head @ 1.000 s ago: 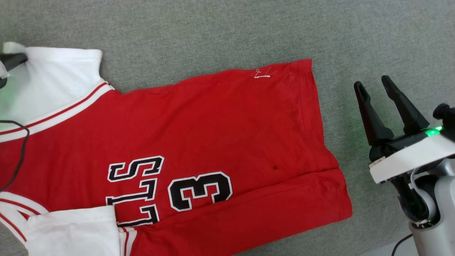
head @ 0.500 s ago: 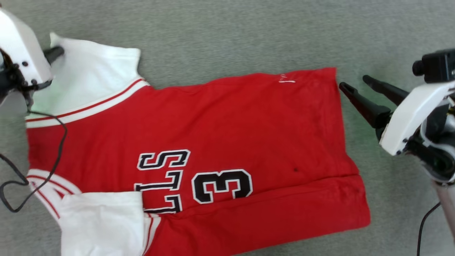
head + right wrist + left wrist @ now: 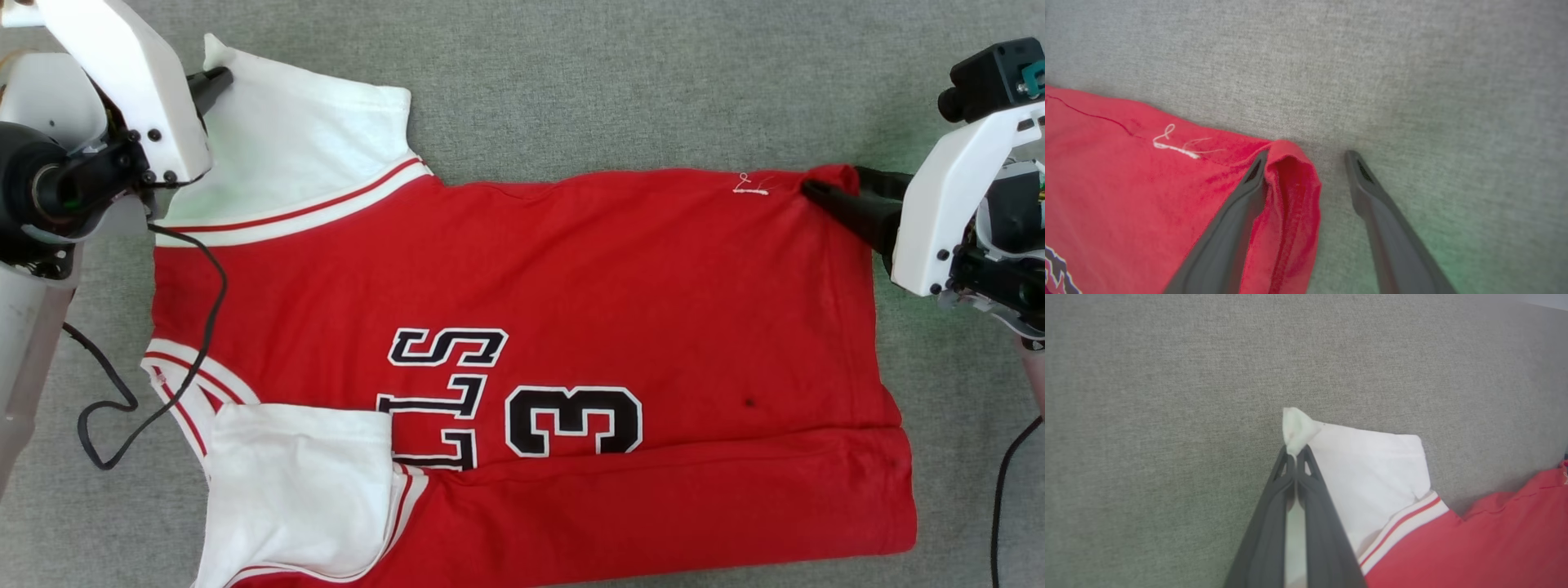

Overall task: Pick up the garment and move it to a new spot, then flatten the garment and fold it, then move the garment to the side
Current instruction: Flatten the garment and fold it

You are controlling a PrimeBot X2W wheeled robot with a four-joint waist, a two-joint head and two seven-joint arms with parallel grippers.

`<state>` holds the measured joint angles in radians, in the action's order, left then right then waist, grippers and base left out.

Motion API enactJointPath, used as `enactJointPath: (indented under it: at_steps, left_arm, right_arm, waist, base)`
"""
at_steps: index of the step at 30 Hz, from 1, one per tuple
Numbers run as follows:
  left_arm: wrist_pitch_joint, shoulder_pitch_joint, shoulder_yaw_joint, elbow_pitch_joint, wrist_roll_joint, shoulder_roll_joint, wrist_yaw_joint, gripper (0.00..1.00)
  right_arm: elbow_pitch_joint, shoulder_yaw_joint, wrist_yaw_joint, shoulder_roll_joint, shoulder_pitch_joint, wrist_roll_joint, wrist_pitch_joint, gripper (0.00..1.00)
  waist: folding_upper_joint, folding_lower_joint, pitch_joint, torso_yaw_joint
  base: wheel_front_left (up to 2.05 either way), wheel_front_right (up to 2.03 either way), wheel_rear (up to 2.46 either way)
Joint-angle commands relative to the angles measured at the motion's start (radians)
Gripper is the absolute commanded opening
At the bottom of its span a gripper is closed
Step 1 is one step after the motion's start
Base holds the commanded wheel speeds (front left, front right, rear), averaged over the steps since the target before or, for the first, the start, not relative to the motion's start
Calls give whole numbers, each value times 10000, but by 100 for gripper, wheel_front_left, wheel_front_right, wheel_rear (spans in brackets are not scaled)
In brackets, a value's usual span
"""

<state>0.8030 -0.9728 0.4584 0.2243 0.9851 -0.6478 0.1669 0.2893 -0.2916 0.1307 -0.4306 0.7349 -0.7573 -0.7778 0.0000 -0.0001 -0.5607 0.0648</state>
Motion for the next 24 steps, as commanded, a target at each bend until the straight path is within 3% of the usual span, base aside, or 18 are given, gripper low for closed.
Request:
enactJointPath:
  at_steps: [1, 9, 13, 24]
  left_arm:
    - [-143, -52, 34, 54, -46, 74, -100, 0]
    - [-1031, 586, -257, 31, 64, 18, -351, 0]
    - [-1830, 1628, -699, -177, 323, -185, -474, 0]
    - [-3683, 6395, -1500, -1310, 1039, -473, -53, 0]
  right_arm:
    - [516, -610, 1, 358, -561, -86, -414, 0]
    - [-28, -3, -4, -196, -280, 578, 802, 0]
    - [-59, 361, -2, -74, -681, 979, 1420, 0]
    - [-697, 1136, -4, 344, -3615, 1537, 2338, 0]
  waist:
    - [0, 1, 75, -47]
    - [0, 1, 860, -78]
    - [0, 1, 1656, -61]
    - [0, 1, 3952, -351]
  base:
    - [0, 0, 0]
    - [0, 0, 0]
    - [0, 0, 0]
    - [0, 0, 0]
